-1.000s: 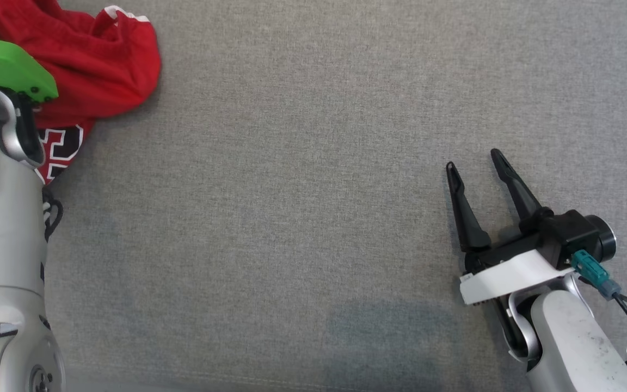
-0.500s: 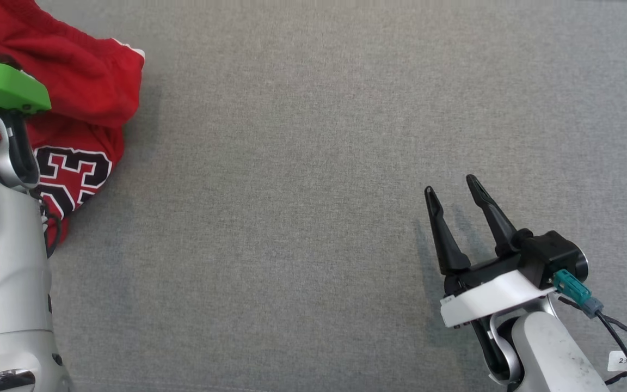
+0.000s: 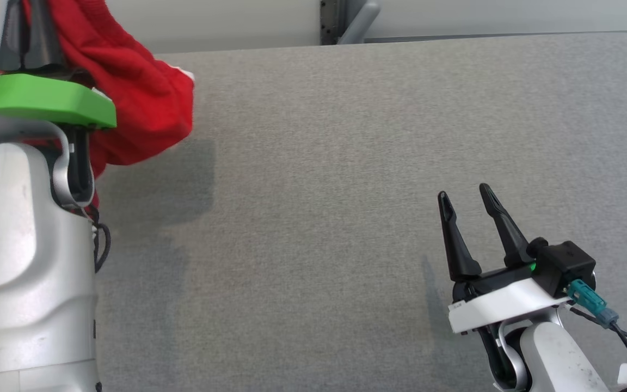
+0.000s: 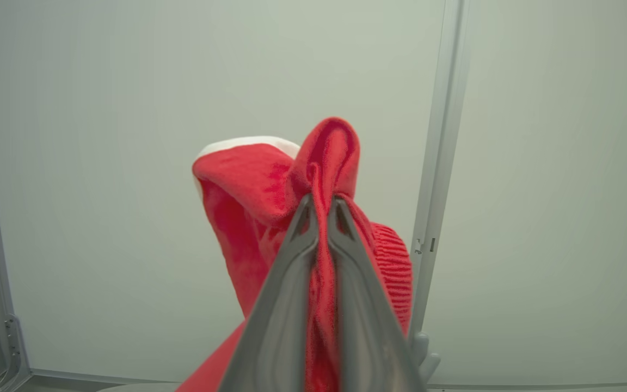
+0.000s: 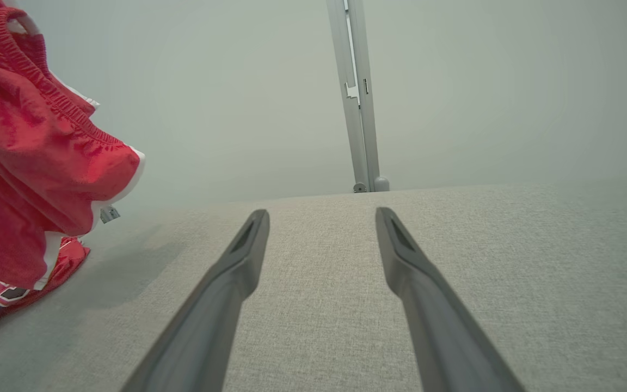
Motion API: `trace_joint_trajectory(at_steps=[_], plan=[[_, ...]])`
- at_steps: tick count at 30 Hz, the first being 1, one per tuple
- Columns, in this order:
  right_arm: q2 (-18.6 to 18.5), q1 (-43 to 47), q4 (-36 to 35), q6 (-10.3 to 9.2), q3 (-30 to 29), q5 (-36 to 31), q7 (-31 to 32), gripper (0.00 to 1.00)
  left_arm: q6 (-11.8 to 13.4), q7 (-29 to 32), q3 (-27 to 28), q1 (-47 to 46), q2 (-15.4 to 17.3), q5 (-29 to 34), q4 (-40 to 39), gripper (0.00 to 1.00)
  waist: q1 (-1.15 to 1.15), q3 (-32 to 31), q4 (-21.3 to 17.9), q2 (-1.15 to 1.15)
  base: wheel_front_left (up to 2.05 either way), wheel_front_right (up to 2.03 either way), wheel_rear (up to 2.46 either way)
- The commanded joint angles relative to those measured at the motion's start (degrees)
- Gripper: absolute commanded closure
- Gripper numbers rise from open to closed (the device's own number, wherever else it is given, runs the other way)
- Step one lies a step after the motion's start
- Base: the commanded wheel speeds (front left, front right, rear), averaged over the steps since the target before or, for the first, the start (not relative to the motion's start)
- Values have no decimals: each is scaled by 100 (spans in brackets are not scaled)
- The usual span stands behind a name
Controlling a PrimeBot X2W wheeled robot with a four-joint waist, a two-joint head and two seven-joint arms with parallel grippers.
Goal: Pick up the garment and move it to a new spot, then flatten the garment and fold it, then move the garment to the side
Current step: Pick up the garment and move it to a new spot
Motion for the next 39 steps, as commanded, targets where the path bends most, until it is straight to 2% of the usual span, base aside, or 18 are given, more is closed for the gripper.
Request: trace_joint_trajectory(at_steps=[1, 9, 14, 18, 21, 26, 30, 37, 38, 39], plan=[[-2, 104, -32, 0, -15, 52, 6, 0, -51, 69, -44, 136, -55, -77, -126, 100, 0, -343, -557, -1, 0, 0, 0], [-2, 270, -12, 0, -53, 180, 6, 0, -93, 361, -518, 373, -317, -403, -605, 100, 0, -476, -1299, -1, 0, 0, 0], [-1, 302, -24, 0, -63, 218, 6, 0, -74, 255, -912, 400, -406, -667, -672, 100, 0, -455, -1664, -1, 0, 0, 0], [-1, 324, -23, 0, -115, 259, 6, 0, 7, 49, -1499, 417, -437, -1129, -451, 100, 0, -384, -1855, -1, 0, 0, 0], [2, 261, -63, 0, -124, 330, 6, 0, 185, -170, -2012, 343, -427, -1083, -151, 100, 0, -268, -1963, -1, 0, 0, 0], [1, 165, -135, 0, -86, 402, 6, 0, 364, -406, -2530, 456, -420, -916, 471, 100, 0, -49, -2043, -1, 0, 0, 0], [1, 153, -163, 0, -34, 419, 6, 0, 390, -479, -2547, 584, -422, -922, 1082, 100, 0, 107, -2031, -1, 0, 0, 0], [0, 196, -180, 0, -21, 339, 6, 0, 148, -486, -2224, 1064, -410, -1009, 1459, 100, 0, 194, -1837, -1, 0, 0, 0], [0, 206, -187, 0, -14, 325, 6, 0, 140, -486, -2164, 1165, -408, -1003, 1495, 61, 0, 175, -1791, -1, 0, 0, 0], [-1, 219, -187, 0, -3, 306, 6, 0, 129, -488, -2085, 1273, -405, -979, 1502, 11, 0, 146, -1743, -1, 0, 0, 0]])
